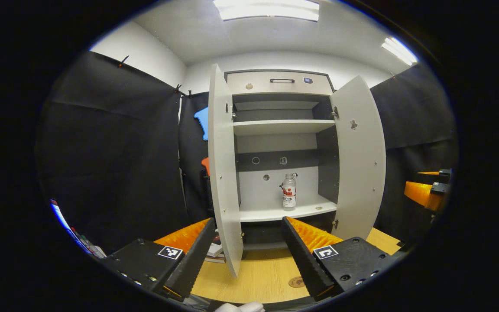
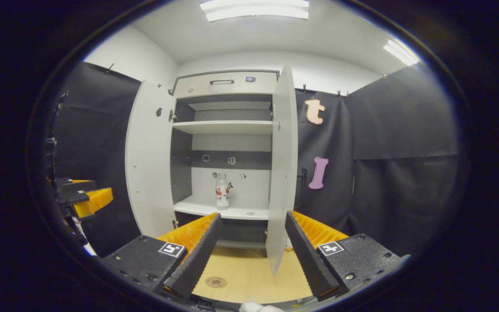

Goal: Grasp the bottle in the cabinet with the left hand and place it on the coaster, then close the right door with the right hand and the left door with the left hand.

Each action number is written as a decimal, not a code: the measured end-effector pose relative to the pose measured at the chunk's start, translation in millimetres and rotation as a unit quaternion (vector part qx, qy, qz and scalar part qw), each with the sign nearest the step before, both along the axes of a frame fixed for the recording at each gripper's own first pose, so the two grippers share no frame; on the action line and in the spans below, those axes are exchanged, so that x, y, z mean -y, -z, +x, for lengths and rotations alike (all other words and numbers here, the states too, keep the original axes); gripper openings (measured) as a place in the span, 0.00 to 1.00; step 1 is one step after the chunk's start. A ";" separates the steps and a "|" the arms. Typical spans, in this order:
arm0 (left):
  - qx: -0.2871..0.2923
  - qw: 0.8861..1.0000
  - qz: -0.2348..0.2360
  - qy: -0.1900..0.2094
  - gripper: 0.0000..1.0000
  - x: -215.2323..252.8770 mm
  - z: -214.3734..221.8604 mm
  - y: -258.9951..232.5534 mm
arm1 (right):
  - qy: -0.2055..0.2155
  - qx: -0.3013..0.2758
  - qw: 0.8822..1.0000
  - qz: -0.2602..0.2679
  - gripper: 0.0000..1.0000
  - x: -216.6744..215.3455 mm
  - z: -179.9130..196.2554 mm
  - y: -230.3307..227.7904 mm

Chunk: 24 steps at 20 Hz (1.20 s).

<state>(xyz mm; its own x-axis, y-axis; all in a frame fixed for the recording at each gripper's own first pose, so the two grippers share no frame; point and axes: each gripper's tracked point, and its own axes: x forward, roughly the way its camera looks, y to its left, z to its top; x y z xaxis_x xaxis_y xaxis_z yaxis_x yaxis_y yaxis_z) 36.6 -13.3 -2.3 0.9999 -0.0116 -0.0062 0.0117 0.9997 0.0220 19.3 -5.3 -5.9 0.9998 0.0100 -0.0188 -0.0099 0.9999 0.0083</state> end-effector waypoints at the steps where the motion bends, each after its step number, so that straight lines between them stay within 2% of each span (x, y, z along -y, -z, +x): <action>1: 0.002 1.000 0.001 0.003 0.94 7.2 10.0 3.1 | -0.002 -0.002 1.000 0.001 0.97 3.5 3.8 -0.1; 3: 0.001 1.000 -0.002 0.010 0.93 26.3 37.3 7.8 | -0.006 -0.006 1.000 0.004 0.95 13.1 12.9 -1.2; 4: 0.000 1.000 -0.004 0.013 0.96 36.9 53.2 9.8 | -0.009 -0.004 1.000 0.007 0.95 17.4 18.1 -2.5; 5: 0.002 1.000 -0.007 0.013 0.91 46.7 71.3 8.9 | -0.012 -0.011 1.000 0.006 0.97 23.0 24.0 -2.9; 6: 0.003 1.000 -0.011 0.013 0.94 56.4 90.6 8.2 | -0.018 -0.015 1.000 0.005 0.96 28.0 29.2 -0.2; 8: 0.007 1.000 -0.013 0.018 0.96 80.4 133.1 3.6 | -0.020 -0.008 1.000 0.005 0.97 43.5 40.3 -5.5; 9: 0.015 1.000 -0.013 0.020 0.93 91.5 158.9 1.9 | -0.019 -0.011 1.000 0.004 0.97 51.9 46.1 -5.2; 15: 0.018 0.999 -0.012 0.028 0.95 146.2 286.0 13.9 | -0.021 -0.014 0.999 0.026 0.95 96.8 73.7 -14.4; 20: 0.003 1.000 0.002 0.024 0.96 169.4 361.6 34.4 | -0.013 -0.011 1.000 0.025 0.94 128.5 90.1 -21.4; 21: -0.001 1.000 0.003 0.021 0.96 170.9 373.5 36.4 | -0.012 -0.008 1.000 0.023 0.97 132.9 92.8 -24.3; 24: -0.006 1.000 0.007 0.011 0.96 170.0 404.5 38.7 | -0.012 -0.005 1.000 0.020 0.94 140.8 101.6 -26.1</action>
<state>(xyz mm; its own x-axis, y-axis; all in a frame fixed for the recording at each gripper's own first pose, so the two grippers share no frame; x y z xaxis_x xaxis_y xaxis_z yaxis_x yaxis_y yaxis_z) 441.1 -183.3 -40.9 0.9992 -0.0342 -0.0188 0.0348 0.9988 0.0347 121.0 -146.1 20.2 0.9990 0.0357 -0.0275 -0.0343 0.9982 0.0489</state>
